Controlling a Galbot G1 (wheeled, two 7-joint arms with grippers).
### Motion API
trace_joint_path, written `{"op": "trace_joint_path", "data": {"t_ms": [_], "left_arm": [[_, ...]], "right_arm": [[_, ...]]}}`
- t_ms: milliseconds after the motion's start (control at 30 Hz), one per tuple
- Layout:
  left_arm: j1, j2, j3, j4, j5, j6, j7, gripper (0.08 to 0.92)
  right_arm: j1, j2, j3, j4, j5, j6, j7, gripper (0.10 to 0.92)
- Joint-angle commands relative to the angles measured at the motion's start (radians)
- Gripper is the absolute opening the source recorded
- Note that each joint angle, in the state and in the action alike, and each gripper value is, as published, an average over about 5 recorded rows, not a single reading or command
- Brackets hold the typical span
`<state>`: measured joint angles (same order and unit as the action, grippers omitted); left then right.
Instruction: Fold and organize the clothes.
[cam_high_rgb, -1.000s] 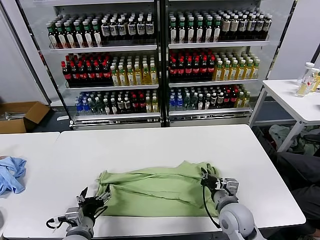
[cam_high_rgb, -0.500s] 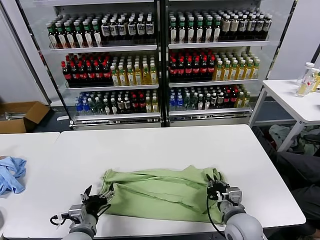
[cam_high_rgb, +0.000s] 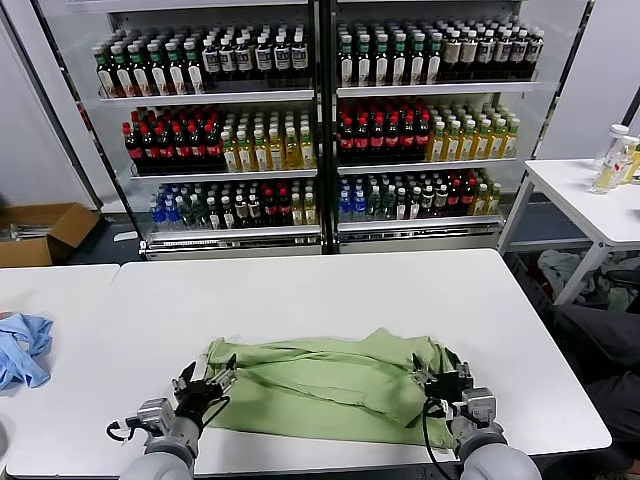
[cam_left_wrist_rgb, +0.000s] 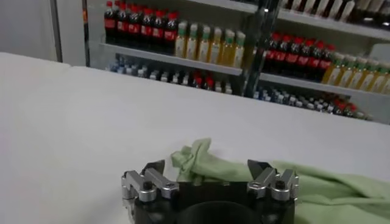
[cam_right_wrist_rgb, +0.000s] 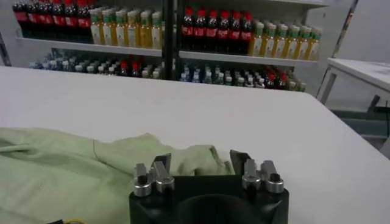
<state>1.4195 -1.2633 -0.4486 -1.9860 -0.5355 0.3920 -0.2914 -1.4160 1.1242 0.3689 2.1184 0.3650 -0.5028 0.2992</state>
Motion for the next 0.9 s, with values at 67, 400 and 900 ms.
{"op": "trace_joint_path", "data": {"t_ms": [67, 400, 900], "left_arm": [[-0.054, -0.010, 0.056, 0.121, 0.117, 0.028, -0.018, 0.823], [-0.040, -0.013, 0.062, 0.115, 0.142, 0.029, -0.010, 0.722], [-0.034, 0.003, 0.010, 0.096, -0.079, -0.009, 0.072, 0.289]], "right_arm": [[-0.048, -0.012, 0.051, 0.045, -0.018, 0.027, 0.004, 0.806], [-0.065, -0.015, 0.076, 0.071, -0.015, 0.031, 0.003, 0.823], [-0.071, -0.026, 0.103, 0.085, -0.010, 0.056, 0.008, 0.822]]}}
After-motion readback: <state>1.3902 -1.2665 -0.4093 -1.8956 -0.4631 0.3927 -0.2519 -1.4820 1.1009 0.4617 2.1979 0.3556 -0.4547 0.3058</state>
